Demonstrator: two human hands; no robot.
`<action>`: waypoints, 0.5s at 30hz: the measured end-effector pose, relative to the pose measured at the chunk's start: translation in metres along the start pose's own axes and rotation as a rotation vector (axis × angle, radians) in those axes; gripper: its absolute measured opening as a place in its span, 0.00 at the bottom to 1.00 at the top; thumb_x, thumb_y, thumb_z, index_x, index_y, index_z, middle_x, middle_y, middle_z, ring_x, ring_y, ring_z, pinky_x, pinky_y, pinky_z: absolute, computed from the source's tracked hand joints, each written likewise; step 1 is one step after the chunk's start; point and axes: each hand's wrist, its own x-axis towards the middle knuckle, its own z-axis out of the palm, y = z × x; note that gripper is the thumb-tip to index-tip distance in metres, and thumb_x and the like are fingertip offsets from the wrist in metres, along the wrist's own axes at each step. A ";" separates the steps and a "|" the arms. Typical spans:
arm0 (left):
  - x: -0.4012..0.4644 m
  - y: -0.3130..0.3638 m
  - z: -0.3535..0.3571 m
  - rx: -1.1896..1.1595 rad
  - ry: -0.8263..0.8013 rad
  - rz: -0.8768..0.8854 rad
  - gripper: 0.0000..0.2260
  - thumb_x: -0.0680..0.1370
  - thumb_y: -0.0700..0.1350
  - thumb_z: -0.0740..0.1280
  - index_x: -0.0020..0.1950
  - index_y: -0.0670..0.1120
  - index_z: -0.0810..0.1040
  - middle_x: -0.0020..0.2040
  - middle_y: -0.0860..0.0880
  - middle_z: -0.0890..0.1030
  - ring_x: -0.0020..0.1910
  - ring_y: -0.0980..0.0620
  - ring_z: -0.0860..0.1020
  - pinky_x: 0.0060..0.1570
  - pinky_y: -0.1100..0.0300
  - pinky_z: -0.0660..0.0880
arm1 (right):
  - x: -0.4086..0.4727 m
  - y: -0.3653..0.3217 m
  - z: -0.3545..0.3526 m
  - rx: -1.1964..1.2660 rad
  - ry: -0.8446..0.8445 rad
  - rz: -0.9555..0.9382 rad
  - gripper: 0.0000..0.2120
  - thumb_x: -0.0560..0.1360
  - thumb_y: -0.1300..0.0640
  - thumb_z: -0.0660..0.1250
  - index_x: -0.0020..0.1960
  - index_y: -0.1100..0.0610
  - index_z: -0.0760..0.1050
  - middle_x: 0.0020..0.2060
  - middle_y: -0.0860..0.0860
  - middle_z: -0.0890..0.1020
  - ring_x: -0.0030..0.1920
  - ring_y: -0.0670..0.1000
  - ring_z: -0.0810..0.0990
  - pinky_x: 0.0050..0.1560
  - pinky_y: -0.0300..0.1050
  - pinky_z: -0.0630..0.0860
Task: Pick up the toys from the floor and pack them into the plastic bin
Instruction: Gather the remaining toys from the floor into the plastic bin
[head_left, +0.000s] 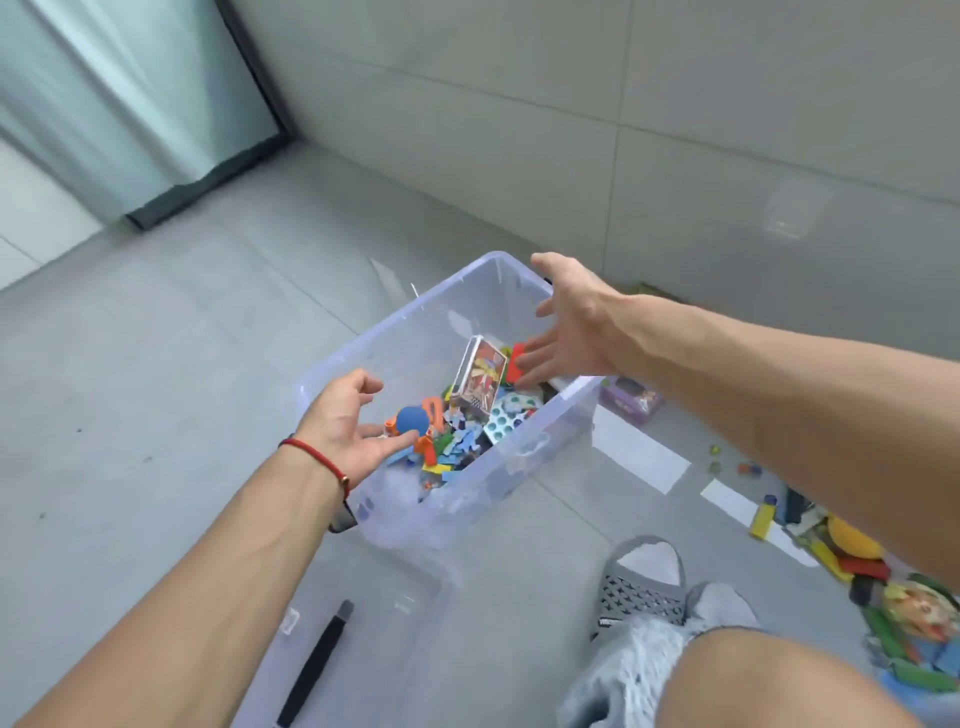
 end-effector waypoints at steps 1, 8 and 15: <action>-0.001 0.001 -0.003 0.017 0.027 0.023 0.18 0.78 0.40 0.61 0.67 0.41 0.70 0.68 0.39 0.64 0.63 0.36 0.67 0.62 0.38 0.73 | -0.003 0.001 0.001 -0.050 0.007 -0.010 0.34 0.78 0.36 0.57 0.76 0.58 0.60 0.67 0.70 0.69 0.54 0.73 0.76 0.53 0.70 0.76; -0.021 -0.028 0.038 0.156 -0.049 0.302 0.11 0.79 0.37 0.60 0.58 0.39 0.78 0.52 0.40 0.75 0.48 0.44 0.79 0.46 0.53 0.80 | -0.023 0.004 -0.077 -0.312 0.190 -0.126 0.27 0.81 0.39 0.54 0.59 0.61 0.78 0.54 0.61 0.80 0.52 0.59 0.81 0.58 0.60 0.79; -0.018 -0.126 0.146 0.529 -0.406 0.366 0.10 0.78 0.33 0.59 0.51 0.41 0.79 0.45 0.44 0.79 0.42 0.49 0.75 0.39 0.57 0.77 | -0.036 0.074 -0.224 -0.515 0.448 -0.092 0.17 0.82 0.49 0.58 0.54 0.62 0.77 0.44 0.61 0.82 0.38 0.56 0.80 0.43 0.49 0.78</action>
